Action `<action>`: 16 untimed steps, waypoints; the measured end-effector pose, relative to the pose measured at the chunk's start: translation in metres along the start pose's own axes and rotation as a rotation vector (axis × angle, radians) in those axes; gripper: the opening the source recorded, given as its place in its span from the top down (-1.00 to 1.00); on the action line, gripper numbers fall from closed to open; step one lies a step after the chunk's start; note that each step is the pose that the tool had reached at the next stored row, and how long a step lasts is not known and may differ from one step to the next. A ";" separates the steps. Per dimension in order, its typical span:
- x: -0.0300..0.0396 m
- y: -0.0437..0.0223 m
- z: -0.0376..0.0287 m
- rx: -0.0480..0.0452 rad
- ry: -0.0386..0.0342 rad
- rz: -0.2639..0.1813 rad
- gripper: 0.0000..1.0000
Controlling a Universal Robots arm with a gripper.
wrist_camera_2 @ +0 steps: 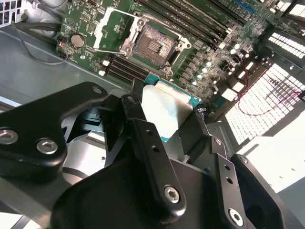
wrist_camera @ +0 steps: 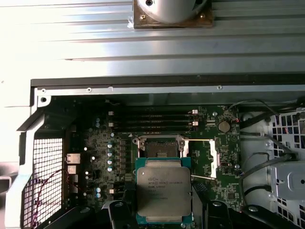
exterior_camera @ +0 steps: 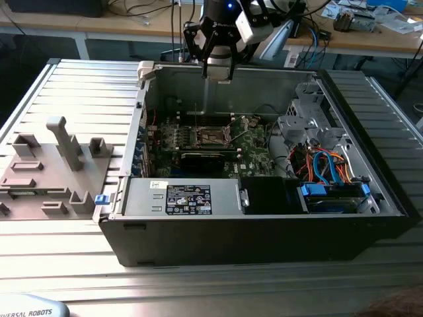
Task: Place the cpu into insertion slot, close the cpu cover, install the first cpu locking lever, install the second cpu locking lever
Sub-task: 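Place the cpu into insertion slot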
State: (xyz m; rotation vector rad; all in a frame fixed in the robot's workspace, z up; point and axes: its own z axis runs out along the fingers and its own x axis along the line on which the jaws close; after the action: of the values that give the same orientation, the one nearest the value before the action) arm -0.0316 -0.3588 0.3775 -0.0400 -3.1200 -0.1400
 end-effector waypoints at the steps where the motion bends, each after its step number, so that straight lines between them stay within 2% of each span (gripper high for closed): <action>1: 0.0000 0.0000 0.0001 0.0000 0.0000 0.000 -0.08; 16: -0.0001 -0.0003 0.0036 0.0000 -0.0001 0.000 -0.08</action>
State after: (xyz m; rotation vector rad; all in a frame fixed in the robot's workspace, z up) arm -0.0316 -0.3588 0.3739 -0.0400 -3.1200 -0.1400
